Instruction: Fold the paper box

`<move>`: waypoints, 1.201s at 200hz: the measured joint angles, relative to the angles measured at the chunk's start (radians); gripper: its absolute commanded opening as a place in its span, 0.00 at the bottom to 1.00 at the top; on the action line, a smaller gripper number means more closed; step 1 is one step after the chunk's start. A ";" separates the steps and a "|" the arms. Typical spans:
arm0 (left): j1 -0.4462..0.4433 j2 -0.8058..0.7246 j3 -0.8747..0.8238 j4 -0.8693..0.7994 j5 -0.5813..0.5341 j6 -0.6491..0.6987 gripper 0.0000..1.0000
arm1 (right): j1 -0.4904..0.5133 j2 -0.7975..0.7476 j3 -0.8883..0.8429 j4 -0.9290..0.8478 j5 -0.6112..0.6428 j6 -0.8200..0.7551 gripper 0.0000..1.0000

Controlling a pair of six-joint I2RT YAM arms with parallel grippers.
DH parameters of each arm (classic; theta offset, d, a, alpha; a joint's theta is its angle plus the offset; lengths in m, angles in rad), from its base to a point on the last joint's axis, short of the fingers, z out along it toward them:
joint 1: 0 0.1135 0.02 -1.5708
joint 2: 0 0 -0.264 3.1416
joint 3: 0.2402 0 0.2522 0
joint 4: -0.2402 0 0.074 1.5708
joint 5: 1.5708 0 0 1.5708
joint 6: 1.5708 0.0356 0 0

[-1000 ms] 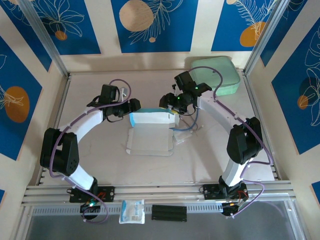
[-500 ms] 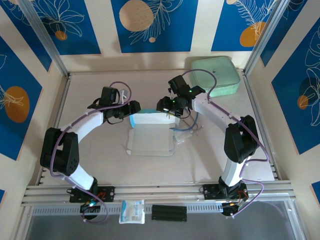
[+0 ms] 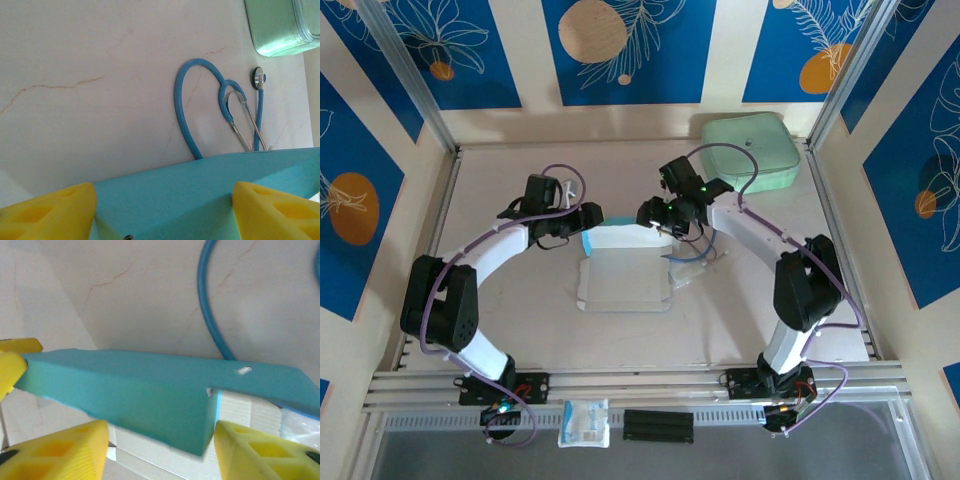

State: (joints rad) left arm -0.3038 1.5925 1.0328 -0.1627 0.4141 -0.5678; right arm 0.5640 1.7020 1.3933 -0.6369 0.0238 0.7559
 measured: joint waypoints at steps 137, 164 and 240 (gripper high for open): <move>-0.016 0.000 0.004 0.002 -0.031 0.027 0.70 | 0.117 -0.053 -0.296 0.193 0.270 -0.004 0.75; -0.016 0.000 0.004 0.002 -0.033 0.027 0.70 | 0.114 -0.021 -0.295 0.239 0.331 -0.004 0.79; -0.016 0.000 0.004 -0.002 -0.046 0.043 0.70 | 0.092 0.053 -0.297 0.374 0.358 -0.005 0.84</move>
State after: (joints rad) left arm -0.3195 1.5929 1.0367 -0.1650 0.3679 -0.5251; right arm 0.6559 1.7554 1.0966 -0.2630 0.3820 0.7506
